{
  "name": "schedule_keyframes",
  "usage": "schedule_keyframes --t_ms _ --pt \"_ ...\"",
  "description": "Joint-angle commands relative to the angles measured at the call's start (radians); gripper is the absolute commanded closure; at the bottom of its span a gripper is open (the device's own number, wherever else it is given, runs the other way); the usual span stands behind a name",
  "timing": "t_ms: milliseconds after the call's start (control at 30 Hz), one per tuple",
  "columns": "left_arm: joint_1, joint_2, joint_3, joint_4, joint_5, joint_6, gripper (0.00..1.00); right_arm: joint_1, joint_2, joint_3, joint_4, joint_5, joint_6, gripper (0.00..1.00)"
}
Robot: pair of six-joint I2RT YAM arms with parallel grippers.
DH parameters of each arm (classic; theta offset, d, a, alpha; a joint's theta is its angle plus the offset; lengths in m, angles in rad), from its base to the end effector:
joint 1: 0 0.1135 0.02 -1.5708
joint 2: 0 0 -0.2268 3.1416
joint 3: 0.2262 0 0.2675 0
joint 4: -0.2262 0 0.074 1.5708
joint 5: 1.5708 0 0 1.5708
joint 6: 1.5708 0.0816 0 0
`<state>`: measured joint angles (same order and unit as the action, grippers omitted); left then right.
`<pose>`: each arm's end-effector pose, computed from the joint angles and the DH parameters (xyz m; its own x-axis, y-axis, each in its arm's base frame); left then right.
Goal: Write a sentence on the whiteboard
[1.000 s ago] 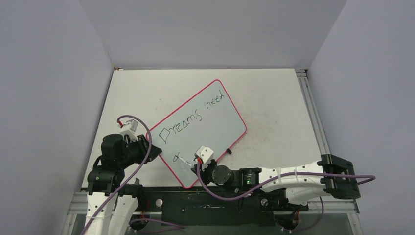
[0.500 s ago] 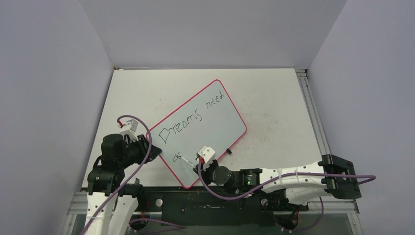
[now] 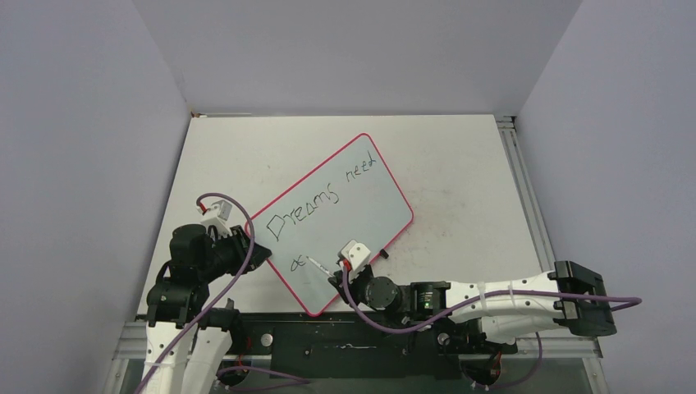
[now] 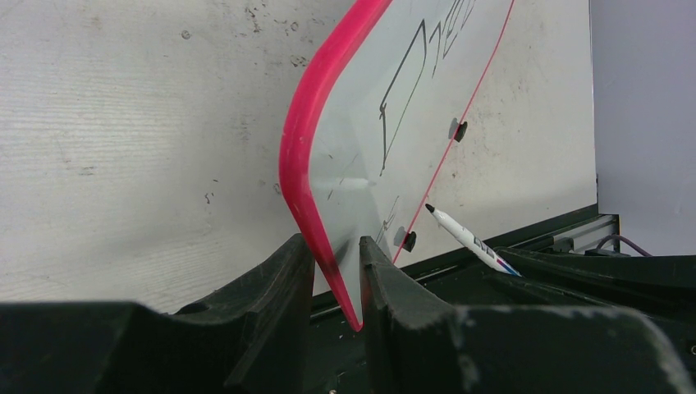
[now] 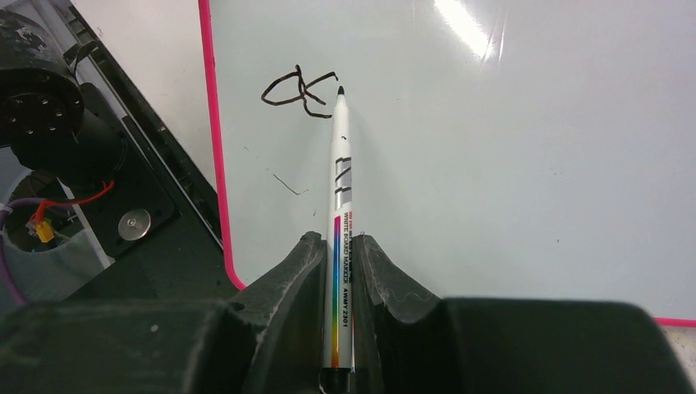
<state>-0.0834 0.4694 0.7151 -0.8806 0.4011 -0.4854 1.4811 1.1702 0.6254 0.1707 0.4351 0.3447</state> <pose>0.1728 -0.0464 0.2492 -0.7047 -0.3721 -0.6041 0.0692 0.8114 -0.5805 0.0632 0.3190 0.1845 -0.3241 -0.1831 -0.9281 -0.8059 0.5672 0.1696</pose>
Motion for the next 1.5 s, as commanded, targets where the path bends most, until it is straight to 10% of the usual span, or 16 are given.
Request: schedule_keyframes --t_ms 0,1467 --pt "0.001 0.009 0.009 0.009 0.007 0.015 0.75 0.007 -0.004 0.007 0.03 0.023 -0.015 0.95" --pt "0.001 0.007 0.007 0.008 0.009 0.013 0.75 -0.056 0.089 0.034 0.037 0.036 0.016 0.95"
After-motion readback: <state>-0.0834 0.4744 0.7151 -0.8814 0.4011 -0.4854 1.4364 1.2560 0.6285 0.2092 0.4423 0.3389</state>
